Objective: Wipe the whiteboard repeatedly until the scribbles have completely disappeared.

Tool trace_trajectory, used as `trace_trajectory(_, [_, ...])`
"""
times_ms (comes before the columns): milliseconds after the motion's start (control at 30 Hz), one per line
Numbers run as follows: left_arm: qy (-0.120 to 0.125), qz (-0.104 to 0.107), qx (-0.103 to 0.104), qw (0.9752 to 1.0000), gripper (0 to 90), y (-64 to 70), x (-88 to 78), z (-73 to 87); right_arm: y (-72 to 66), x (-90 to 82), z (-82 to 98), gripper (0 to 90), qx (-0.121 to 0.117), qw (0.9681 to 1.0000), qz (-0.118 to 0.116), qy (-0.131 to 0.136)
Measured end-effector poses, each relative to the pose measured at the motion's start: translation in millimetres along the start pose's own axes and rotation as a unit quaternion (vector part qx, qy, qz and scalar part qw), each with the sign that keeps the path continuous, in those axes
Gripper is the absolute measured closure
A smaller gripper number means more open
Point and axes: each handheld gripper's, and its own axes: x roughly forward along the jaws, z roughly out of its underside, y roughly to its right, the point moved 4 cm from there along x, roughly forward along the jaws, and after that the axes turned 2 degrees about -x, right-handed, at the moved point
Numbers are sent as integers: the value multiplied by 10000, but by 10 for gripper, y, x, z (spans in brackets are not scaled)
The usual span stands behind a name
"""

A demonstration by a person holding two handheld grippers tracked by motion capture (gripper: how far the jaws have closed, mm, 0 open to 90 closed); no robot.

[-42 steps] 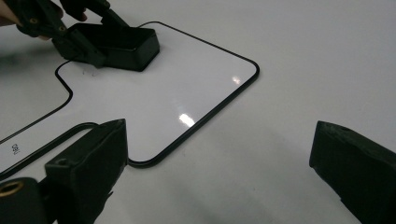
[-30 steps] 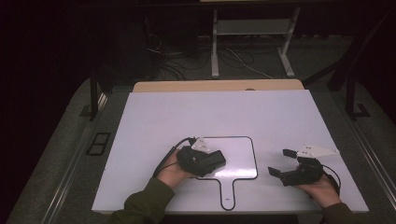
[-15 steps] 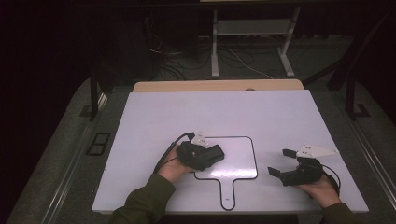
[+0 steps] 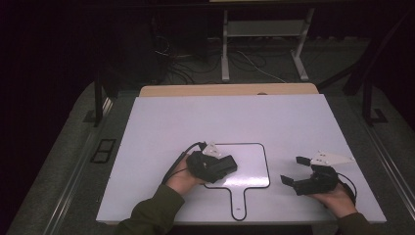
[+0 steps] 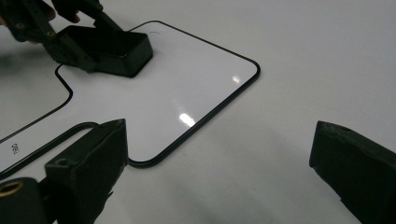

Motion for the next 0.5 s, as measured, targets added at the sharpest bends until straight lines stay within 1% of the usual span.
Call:
trace_trajectory(67, [28, -14, -32, 10000, 395, -47, 1, 1, 2, -1, 0, 34, 12, 10000, -4, -1])
trace_trajectory(100, [29, -26, -36, 10000, 395, -44, 0, 3, 2, -3, 0, 34, 21, 10000, -4, 5])
trace_trajectory(133, [27, -48, -28, 10000, 395, -28, 0, 3, 3, -3, 0, 34, 20, 10000, -8, 11])
trace_trajectory(167, [18, -24, -31, 10000, 395, -5, -1, 4, 4, -4, 1, 34, 20, 10000, -9, 11])
trace_trajectory(200, [-40, 14, 45, 10000, 395, 13, -11, 10, 4, -4, 2, 34, 20, 10000, -9, 8])
trace_trajectory(233, [-15, 40, 35, 10000, 395, 48, -13, 18, 3, -5, 1, 34, 20, 10000, -8, 12])
trace_trajectory(300, [-42, 111, 125, 9999, 395, 99, -31, 42, 4, -7, 0, 34, 18, 10000, -10, 19])
trace_trajectory(433, [-52, 194, 182, 9996, 395, 200, -54, 76, 1, -6, 1, 34, 22, 10000, -11, 9])
trace_trajectory(467, [-54, 165, 203, 9996, 395, 206, -53, 72, 1, -4, 2, 34, 20, 10000, -7, 2])
trace_trajectory(500, [-57, 192, 179, 9996, 395, 200, -49, 66, 1, -1, 2, 34, 12, 10000, -6, -4])
